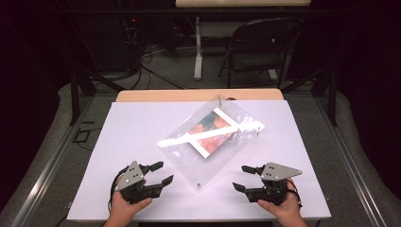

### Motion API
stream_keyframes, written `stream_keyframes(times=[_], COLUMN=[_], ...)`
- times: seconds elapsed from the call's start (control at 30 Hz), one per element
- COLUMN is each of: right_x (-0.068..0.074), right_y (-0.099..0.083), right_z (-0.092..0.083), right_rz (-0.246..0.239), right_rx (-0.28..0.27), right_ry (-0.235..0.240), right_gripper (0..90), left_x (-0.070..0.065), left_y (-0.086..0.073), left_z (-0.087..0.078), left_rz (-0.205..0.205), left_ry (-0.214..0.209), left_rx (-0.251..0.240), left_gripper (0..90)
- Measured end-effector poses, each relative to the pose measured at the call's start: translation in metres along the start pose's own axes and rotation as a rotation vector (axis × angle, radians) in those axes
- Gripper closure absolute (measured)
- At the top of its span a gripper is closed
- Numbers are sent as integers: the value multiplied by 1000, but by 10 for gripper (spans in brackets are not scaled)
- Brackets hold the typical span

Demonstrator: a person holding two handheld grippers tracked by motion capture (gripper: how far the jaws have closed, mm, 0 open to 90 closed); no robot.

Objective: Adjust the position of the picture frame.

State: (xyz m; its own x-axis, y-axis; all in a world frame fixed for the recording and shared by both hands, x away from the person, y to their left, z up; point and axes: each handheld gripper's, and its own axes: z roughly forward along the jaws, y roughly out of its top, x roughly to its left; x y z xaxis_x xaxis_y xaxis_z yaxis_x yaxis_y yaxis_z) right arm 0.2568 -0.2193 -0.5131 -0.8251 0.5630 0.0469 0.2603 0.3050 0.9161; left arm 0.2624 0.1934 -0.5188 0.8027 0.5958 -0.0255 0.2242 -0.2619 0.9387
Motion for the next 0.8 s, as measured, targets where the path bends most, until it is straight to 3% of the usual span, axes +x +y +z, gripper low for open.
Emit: stream_keyframes(times=[0.3, 0.8], right_x=[0, 1], right_y=[0, 0], right_z=[1, 3], right_rz=[-3, -3], right_rx=[2, 10], right_ry=[3, 7], right_gripper=[335, 335], left_x=[0, 0], left_y=[0, 0], left_z=[-1, 0], left_rz=[-1, -6], left_ry=[17, -2], left_rx=[-1, 4], left_gripper=[387, 387])
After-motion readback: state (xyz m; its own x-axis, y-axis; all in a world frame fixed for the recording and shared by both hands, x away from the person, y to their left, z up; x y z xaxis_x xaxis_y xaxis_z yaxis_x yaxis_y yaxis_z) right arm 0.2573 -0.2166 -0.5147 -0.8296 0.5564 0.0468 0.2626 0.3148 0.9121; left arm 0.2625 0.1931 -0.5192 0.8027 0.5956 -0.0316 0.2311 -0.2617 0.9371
